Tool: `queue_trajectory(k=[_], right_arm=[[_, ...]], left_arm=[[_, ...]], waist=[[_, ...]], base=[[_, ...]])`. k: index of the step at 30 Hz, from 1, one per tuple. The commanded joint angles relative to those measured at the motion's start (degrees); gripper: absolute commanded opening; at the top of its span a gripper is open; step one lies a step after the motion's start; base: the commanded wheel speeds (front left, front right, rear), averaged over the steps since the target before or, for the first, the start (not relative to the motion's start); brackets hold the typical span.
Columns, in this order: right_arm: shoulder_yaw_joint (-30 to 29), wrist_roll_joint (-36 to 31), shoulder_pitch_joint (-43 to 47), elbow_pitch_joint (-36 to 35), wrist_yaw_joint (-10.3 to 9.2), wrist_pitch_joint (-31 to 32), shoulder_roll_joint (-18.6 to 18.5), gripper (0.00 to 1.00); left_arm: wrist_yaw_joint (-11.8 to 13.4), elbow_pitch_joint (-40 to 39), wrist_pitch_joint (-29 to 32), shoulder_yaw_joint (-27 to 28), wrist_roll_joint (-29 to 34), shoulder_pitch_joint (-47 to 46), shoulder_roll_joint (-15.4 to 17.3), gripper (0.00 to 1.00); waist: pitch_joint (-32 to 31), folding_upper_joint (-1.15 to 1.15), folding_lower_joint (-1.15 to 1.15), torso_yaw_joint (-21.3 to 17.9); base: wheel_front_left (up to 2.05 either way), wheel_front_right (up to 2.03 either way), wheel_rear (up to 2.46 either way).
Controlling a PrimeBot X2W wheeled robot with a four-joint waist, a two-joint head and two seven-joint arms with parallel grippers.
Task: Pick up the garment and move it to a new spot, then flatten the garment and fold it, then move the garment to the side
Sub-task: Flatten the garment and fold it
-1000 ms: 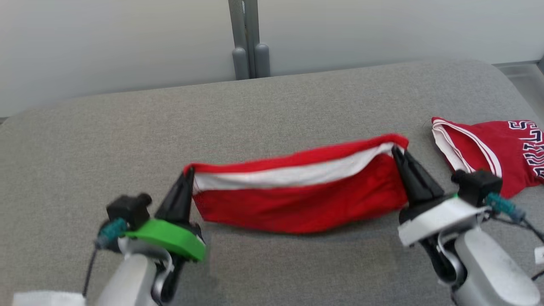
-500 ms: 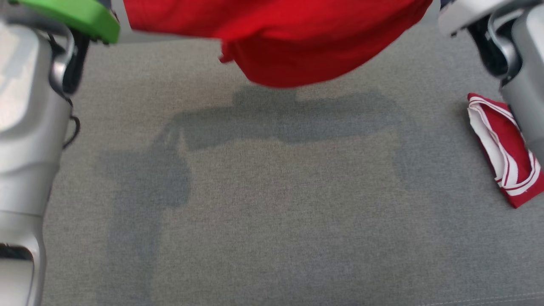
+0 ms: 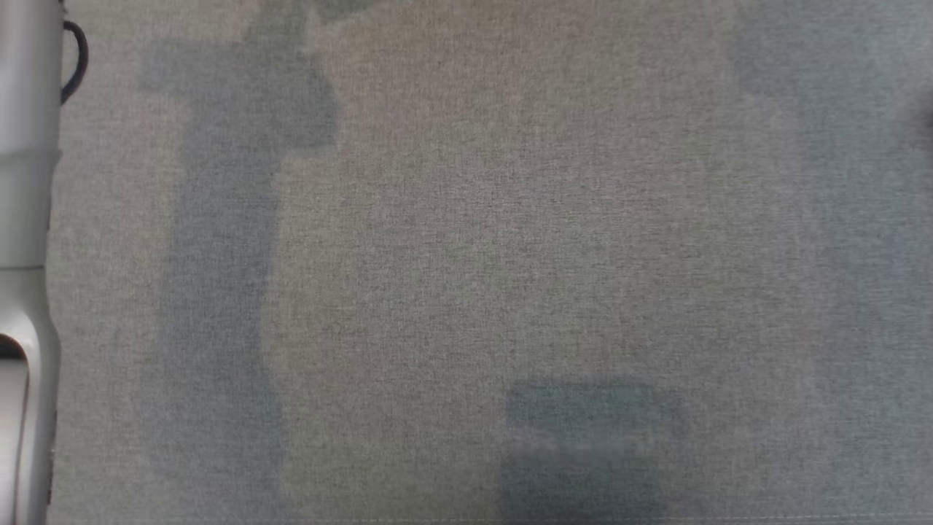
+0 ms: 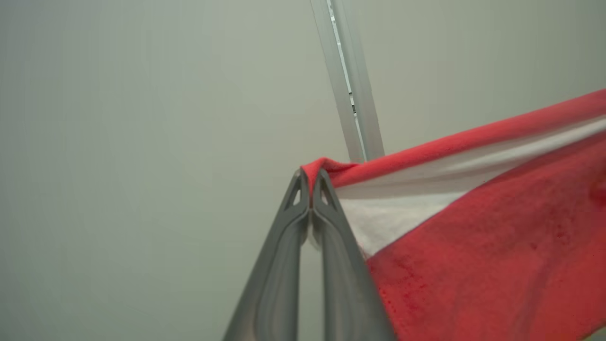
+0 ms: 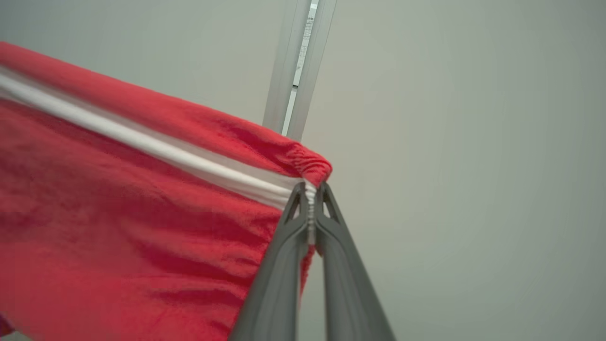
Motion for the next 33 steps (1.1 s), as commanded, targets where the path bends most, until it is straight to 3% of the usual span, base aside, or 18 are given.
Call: queue_trajectory(k=[1,9,14,23,33], right_arm=[[0.4,-0.3,3.1,-0.9,-0.13,-0.2,0.2,0.0],[5.0,6.1,18.9,-8.2,-0.12,-0.2,-2.6,0.0],[7.4,12.4,28.2,-12.6,-0.12,-0.2,-5.2,0.0],[12.4,23.7,45.4,-20.3,-0.11,-0.2,-9.8,0.0],[10.0,27.2,60.5,-18.9,-0.12,-0.2,-8.3,0.0]], left_arm=[[-0.3,-0.4,-0.1,1.2,0.5,3.6,-0.8,0.0],[-1.3,-3.4,-0.1,7.0,-1.0,19.6,-5.5,0.0],[-1.5,-3.7,-0.1,5.2,-4.5,29.4,-7.7,0.0],[-1.4,-3.1,-0.2,-3.9,-18.2,45.0,-5.5,0.0],[-1.4,-0.9,-0.2,-8.9,-27.2,54.9,-2.9,0.0]], waist=[[7.2,0.0,-0.02,3.4],[6.9,0.0,-0.02,2.3],[4.3,0.0,-0.02,1.6],[-5.1,0.0,-0.02,0.6],[-16.1,0.0,-0.02,0.3]], base=[[0.0,0.0,0.0],[0.0,0.0,0.0],[0.0,0.0,0.0],[0.0,0.0,0.0],[0.0,0.0,0.0]])
